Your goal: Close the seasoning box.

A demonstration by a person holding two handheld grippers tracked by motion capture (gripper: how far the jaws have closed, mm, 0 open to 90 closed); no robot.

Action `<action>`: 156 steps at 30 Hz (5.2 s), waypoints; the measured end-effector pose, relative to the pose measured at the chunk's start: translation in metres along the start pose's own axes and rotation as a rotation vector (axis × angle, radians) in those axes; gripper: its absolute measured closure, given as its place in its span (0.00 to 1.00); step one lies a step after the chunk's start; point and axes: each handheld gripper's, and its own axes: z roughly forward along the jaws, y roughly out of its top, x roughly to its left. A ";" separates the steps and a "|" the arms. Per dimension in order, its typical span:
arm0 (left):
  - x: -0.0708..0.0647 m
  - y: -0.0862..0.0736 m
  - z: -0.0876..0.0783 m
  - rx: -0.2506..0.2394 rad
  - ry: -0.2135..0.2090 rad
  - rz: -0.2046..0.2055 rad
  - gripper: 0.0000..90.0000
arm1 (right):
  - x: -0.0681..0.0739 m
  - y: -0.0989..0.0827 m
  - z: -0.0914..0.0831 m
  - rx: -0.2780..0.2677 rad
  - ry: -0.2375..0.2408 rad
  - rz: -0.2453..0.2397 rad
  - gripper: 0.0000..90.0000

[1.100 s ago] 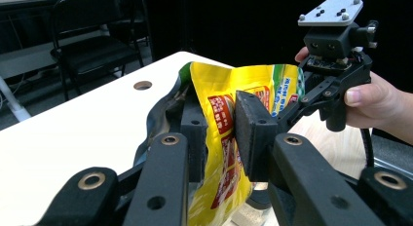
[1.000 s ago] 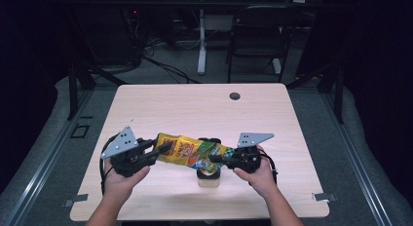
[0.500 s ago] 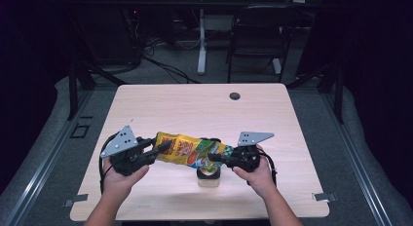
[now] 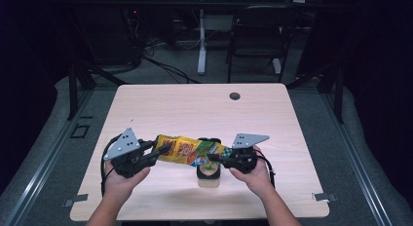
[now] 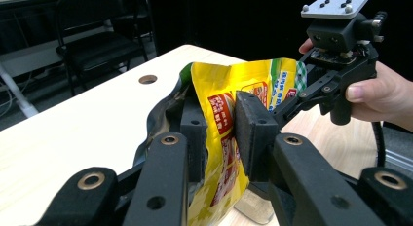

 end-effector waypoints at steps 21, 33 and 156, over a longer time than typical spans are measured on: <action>0.002 0.000 -0.001 0.015 0.006 -0.002 0.84 | -0.009 -0.004 -0.005 0.052 0.039 0.030 0.94; 0.003 -0.001 -0.002 0.001 0.009 -0.001 0.83 | -0.009 -0.005 -0.004 0.039 0.067 0.037 1.00; 0.003 0.001 -0.002 -0.011 -0.045 0.005 0.95 | -0.016 -0.010 -0.013 0.038 0.069 0.034 0.98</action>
